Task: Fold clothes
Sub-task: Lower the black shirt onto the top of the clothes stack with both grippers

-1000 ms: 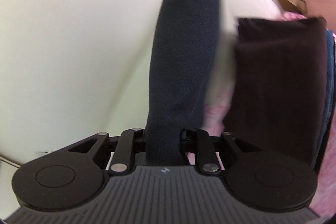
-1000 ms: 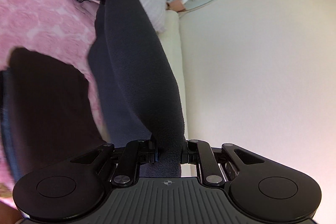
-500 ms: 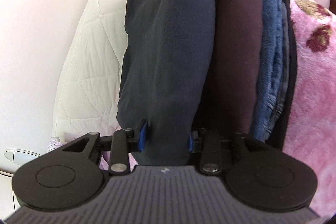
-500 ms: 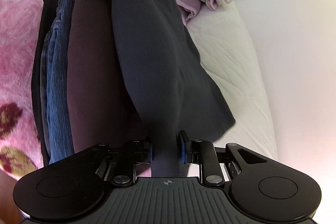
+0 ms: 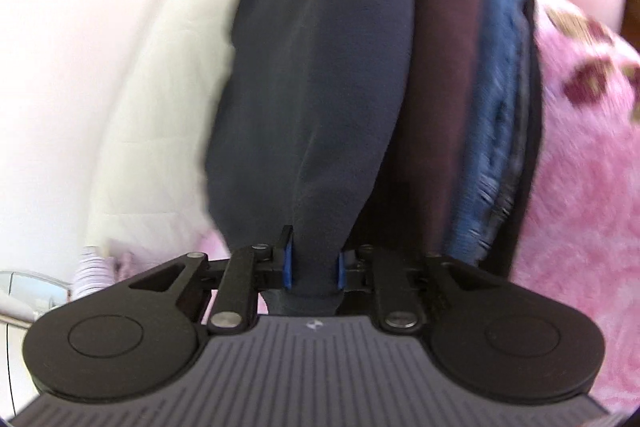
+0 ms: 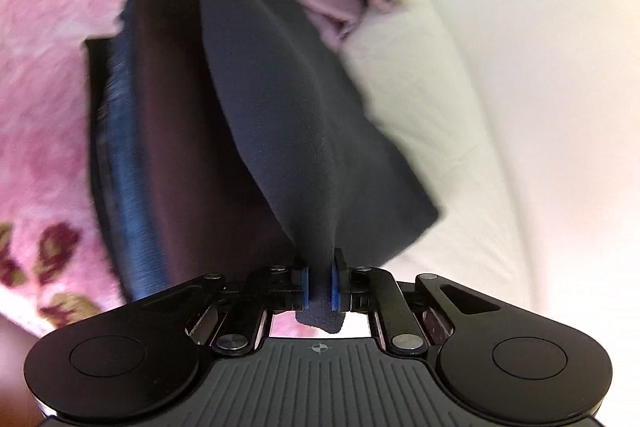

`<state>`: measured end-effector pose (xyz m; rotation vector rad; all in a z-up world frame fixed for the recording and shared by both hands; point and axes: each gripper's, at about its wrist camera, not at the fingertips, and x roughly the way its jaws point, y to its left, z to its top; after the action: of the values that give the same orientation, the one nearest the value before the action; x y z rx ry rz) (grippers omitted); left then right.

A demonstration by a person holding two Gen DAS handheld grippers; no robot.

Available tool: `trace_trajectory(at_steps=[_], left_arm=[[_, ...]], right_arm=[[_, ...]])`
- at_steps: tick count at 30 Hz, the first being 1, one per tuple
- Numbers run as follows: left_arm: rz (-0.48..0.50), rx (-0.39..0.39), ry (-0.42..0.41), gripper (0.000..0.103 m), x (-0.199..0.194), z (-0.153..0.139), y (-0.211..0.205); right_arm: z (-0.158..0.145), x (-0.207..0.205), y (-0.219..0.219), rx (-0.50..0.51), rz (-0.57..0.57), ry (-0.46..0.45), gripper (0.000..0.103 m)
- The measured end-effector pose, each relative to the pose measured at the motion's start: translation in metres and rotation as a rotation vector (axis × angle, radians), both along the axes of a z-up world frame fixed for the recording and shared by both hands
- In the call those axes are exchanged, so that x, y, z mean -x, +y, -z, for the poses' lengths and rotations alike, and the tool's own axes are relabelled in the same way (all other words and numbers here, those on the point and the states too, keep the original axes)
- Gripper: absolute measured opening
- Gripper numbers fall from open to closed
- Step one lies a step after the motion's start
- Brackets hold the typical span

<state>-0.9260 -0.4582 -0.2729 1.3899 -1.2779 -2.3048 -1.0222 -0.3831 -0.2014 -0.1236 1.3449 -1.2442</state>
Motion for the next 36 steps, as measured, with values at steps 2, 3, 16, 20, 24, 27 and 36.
trace_trajectory(at_steps=[2, 3, 16, 20, 24, 27, 36], left_arm=[[0.009, 0.025, -0.011, 0.019, 0.000, 0.011, 0.003], [0.004, 0.022, 0.001, 0.020, -0.003, 0.008, 0.004], [-0.016, 0.001, 0.047, 0.014, -0.015, -0.025, 0.011], [-0.006, -0.013, 0.029, 0.014, -0.018, -0.021, 0.019], [-0.015, -0.026, 0.000, 0.015, -0.012, -0.006, 0.015], [-0.003, -0.020, 0.008, 0.015, -0.017, -0.012, 0.016], [-0.046, -0.058, 0.009, 0.015, -0.018, -0.015, 0.012]], right_arm=[[0.018, -0.002, -0.002, -0.035, -0.004, 0.023, 0.009], [0.019, -0.001, -0.004, -0.033, 0.001, 0.020, 0.009], [-0.004, -0.002, 0.014, -0.029, 0.034, 0.027, 0.009], [-0.016, 0.003, 0.028, -0.010, 0.037, -0.002, 0.007], [0.000, 0.002, 0.025, -0.054, 0.027, 0.014, 0.007], [-0.005, 0.001, 0.030, -0.051, 0.034, 0.003, 0.008], [0.001, -0.004, 0.020, -0.052, 0.045, -0.009, 0.008]])
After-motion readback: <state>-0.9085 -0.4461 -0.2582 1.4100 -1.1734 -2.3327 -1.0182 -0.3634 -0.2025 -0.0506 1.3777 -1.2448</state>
